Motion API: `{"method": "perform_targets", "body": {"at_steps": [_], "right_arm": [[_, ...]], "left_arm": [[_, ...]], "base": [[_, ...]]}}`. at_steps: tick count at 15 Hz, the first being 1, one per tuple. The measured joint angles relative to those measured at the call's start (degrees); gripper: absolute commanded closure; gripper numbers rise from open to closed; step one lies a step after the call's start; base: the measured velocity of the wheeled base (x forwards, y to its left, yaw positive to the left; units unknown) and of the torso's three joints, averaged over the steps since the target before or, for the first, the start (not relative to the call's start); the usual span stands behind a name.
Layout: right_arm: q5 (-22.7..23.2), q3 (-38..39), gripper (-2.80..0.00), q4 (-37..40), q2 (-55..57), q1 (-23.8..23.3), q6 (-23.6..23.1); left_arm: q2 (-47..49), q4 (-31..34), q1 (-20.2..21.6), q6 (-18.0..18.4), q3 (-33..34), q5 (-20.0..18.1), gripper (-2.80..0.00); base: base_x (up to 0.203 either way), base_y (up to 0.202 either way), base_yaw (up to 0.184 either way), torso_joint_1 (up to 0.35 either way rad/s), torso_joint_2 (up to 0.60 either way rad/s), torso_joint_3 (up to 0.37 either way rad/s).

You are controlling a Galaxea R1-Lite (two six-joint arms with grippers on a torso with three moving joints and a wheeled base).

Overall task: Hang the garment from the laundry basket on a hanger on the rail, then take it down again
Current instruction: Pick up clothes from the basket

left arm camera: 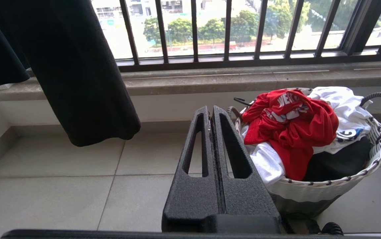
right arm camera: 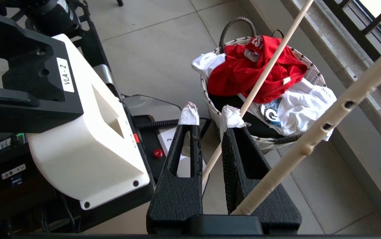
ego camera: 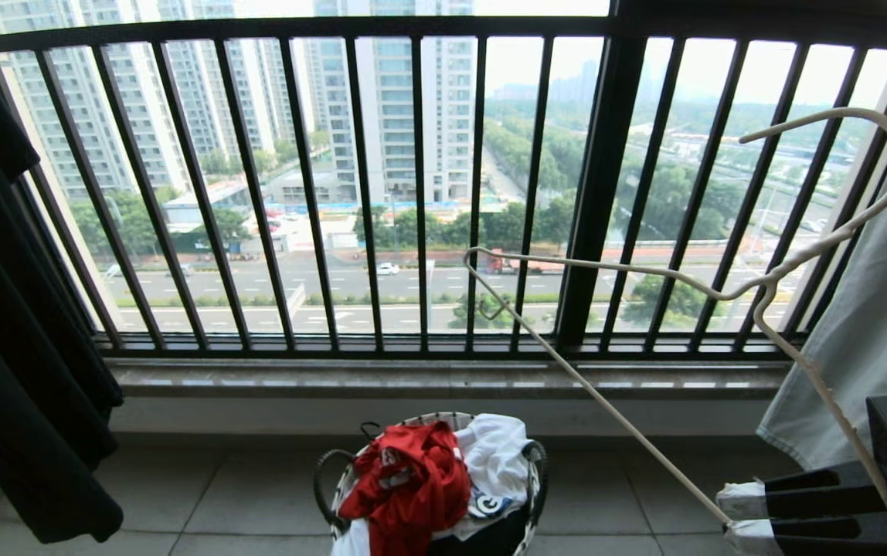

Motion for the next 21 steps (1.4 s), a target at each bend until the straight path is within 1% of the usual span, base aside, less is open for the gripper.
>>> {"method": "perform_targets", "body": {"at_steps": [8,12,21], "right_arm": [[0.0,0.0,0.0,-0.2,-0.4,0.0,0.3],[0.2,0.3,0.0,-3.7,-0.3,0.0,2.9],[-0.1,0.5,0.0,-3.7,-0.2,0.0,2.7]], "left_arm": [[0.0,0.0,0.0,0.0,0.0,0.0,0.0],[0.0,0.0,0.0,0.0,0.0,0.0,0.0],[0.0,0.0,0.0,0.0,0.0,0.0,0.0]], "base": [[0.0,0.0,0.0,-0.002,0.03,0.03],[0.0,0.0,0.0,0.0,0.0,0.0],[0.0,0.0,0.0,0.0,0.0,0.0]]}}
